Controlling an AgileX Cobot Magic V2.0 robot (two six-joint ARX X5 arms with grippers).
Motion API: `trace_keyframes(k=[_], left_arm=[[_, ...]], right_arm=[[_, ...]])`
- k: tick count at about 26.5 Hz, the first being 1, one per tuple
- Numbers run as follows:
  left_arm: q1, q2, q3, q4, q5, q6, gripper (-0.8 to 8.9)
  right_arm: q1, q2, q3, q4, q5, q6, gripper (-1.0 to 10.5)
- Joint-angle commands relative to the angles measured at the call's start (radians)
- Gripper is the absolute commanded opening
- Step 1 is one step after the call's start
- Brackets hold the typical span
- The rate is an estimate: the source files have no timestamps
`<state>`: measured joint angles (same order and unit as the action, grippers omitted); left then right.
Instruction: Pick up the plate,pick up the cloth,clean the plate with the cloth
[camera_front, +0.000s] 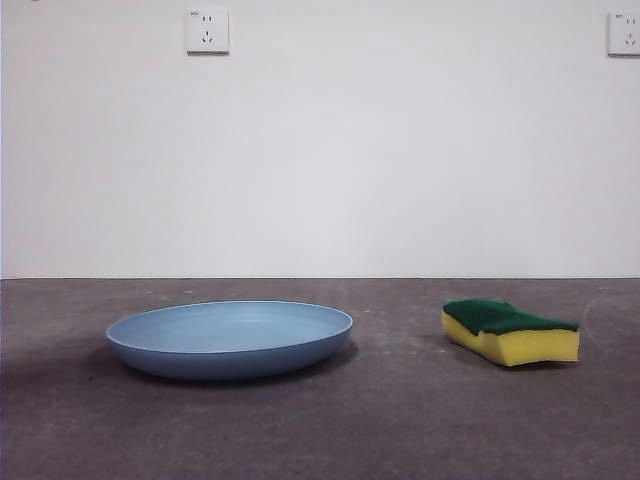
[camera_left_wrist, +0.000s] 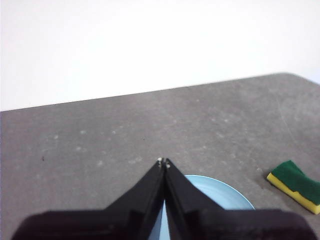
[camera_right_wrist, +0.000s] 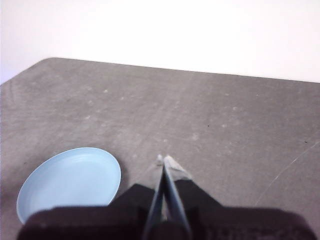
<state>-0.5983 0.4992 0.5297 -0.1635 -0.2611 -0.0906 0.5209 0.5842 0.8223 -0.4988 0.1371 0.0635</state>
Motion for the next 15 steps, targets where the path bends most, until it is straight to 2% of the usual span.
trace_keyframes(k=[1,2,6,15], left_arm=[[-0.016,-0.047,-0.059,0.019,-0.009,-0.046,-0.08],[-0.020,-0.056,-0.064,0.017,-0.008,-0.054,-0.08],[-0.026,-0.058,-0.064,0.019,0.004,-0.099,-0.03],[-0.026,-0.026,-0.064,-0.034,0.001,-0.097,-0.03]], right_arm=[[0.007,-0.045,-0.068,0.006,0.007,0.013,-0.1],[0.006,-0.053,-0.079,-0.001,0.007,0.034,-0.1],[0.006,-0.056,-0.083,-0.029,0.001,0.205,0.0],[0.006,-0.056,-0.083,-0.031,0.001,0.216,0.0]])
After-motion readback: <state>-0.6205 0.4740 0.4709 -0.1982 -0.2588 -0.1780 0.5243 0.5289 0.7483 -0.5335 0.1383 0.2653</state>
